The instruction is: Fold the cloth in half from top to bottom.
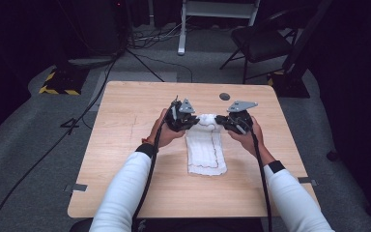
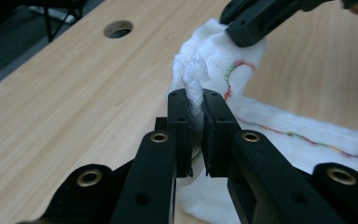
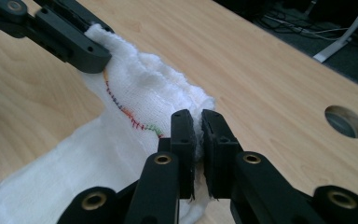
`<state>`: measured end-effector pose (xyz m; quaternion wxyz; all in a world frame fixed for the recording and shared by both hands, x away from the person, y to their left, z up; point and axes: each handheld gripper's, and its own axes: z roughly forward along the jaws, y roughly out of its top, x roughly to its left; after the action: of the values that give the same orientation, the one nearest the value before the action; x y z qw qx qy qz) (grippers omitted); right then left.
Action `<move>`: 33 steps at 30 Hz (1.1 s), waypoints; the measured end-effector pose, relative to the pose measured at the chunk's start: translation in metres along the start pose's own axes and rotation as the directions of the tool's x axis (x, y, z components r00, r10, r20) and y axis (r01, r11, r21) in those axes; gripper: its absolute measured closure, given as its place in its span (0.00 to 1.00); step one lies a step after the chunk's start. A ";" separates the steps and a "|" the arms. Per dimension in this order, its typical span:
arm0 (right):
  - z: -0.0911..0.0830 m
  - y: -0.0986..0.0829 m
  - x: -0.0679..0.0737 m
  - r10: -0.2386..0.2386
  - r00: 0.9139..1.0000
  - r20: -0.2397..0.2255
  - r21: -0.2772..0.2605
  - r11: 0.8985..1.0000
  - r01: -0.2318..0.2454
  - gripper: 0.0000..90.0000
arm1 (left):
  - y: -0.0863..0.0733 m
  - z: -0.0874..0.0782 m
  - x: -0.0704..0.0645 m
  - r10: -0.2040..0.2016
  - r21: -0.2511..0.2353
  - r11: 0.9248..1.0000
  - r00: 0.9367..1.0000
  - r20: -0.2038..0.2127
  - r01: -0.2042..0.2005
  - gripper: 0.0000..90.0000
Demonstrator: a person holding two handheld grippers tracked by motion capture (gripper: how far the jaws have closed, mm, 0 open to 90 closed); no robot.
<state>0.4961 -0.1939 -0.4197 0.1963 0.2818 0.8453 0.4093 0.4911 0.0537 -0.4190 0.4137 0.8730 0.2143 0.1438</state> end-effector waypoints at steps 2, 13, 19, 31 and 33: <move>-0.003 -0.005 0.002 0.000 1.000 -0.019 -0.002 1.000 0.000 0.93 | -0.002 -0.001 -0.005 0.015 0.001 1.000 1.000 0.010 -0.015 0.92; -0.025 -0.028 0.022 -0.034 0.993 -0.112 -0.015 0.999 0.033 0.93 | -0.019 -0.012 -0.037 0.087 0.019 0.996 0.994 0.062 -0.088 0.92; -0.033 -0.040 0.034 -0.055 0.986 -0.154 0.002 0.998 0.056 0.93 | -0.030 -0.014 -0.052 0.097 0.029 0.995 0.990 0.100 -0.100 0.91; -0.042 -0.058 0.053 -0.075 0.975 -0.210 0.024 0.996 0.082 0.93 | -0.053 -0.013 -0.073 0.086 0.044 0.995 0.984 0.156 -0.094 0.91; -0.044 -0.061 0.056 -0.078 0.972 -0.223 0.031 0.996 0.087 0.93 | -0.056 -0.013 -0.078 0.089 0.053 0.994 0.983 0.160 -0.098 0.91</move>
<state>0.4094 -0.2141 -0.4486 0.1120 0.2030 0.8810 0.4123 0.4037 0.0562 -0.4606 0.3955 0.9029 0.1440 0.0873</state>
